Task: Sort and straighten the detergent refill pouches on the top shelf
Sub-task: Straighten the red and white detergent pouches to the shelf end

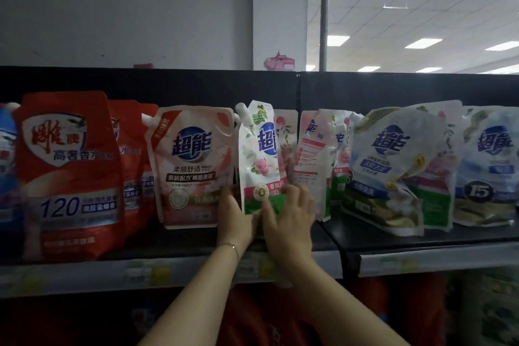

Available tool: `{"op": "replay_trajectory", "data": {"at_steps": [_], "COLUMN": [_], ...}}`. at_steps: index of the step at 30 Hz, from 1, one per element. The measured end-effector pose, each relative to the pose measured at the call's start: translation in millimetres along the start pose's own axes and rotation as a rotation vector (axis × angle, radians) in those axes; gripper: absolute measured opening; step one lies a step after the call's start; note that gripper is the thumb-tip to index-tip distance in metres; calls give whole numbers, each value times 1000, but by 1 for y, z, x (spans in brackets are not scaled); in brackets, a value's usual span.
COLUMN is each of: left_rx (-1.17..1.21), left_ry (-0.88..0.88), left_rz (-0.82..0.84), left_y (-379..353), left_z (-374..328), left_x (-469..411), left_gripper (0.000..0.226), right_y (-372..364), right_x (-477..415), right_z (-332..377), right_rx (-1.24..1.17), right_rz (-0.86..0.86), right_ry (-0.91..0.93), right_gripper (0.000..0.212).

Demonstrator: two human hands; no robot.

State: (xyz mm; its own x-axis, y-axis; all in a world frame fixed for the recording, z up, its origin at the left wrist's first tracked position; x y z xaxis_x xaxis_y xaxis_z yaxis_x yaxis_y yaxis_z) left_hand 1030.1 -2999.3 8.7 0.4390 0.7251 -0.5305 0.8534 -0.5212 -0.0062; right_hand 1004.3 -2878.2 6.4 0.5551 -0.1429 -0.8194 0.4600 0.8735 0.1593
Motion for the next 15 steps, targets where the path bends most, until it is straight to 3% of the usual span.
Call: {"op": "replay_trajectory", "data": {"at_steps": [3,8,11,15], "left_rx": [-58,-103,-96,-151], "left_ry": [0,-30,-18,-69], "left_rz": [-36,-212,-254,-281], "left_y": [0,6,8,6], "left_z": [4,3,3,2], "left_x": [-1,-3,-4,-3], "left_gripper": [55,28,13,24], "right_y": [0,-17,-24,-27], "right_x": [-16,-27,-33,-29], "right_z": [-18,-33,-43,-46], "right_rx": [-130,-263,-343,-463], "right_rz": [-26,307,362,437], "right_ry": [-267,-630,-737,-728], "right_gripper": [44,59,71,107]}}
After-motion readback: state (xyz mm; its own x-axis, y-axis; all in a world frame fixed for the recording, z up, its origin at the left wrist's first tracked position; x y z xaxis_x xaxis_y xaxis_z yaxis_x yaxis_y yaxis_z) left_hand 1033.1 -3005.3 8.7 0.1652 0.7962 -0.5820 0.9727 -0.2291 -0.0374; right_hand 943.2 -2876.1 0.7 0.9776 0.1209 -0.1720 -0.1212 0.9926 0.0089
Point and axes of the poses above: each hand's wrist, its own x-axis away from the middle knuckle, its own y-axis out of the back of the hand, z = x × y, the point moved 4 cm from there along -x, towards the middle knuckle, and after that the axes turned 14 degrees about -z, right-handed, at the moved point
